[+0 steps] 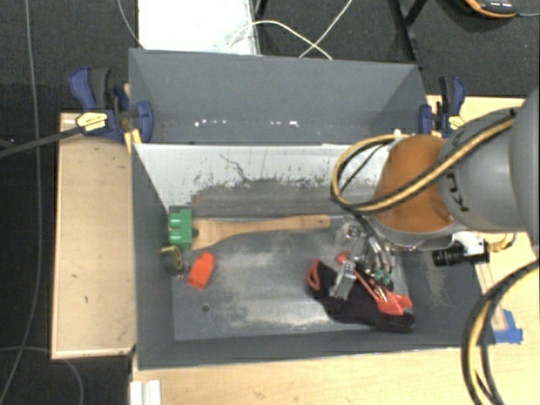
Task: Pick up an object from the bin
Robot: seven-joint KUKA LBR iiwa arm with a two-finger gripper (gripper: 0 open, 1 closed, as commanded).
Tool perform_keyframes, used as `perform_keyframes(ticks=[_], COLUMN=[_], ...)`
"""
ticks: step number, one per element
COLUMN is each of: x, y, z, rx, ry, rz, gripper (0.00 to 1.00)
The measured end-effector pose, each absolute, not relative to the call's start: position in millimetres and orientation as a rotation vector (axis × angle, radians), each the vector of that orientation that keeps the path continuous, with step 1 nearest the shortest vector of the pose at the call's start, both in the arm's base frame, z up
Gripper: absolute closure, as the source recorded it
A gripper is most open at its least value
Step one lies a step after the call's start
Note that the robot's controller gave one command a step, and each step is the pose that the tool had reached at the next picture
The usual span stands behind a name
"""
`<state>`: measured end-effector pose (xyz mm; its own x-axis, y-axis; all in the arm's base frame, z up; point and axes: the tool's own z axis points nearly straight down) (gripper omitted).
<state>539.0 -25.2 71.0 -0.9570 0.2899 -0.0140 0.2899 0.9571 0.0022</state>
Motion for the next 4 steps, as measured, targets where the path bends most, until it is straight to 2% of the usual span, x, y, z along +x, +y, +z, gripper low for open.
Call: perform_keyframes(ticks=[1,2,3,4], x=[525.0,525.1,581.5,523.4], y=[-50,-50,-63,-61], z=[71,71,130,198], rx=[0.445,0.444,0.236,0.388], ry=[3.098,3.098,3.111,3.108], rz=[-0.003,-0.003,-0.005,-0.003], gripper=[1.00,1.00,1.00,1.00])
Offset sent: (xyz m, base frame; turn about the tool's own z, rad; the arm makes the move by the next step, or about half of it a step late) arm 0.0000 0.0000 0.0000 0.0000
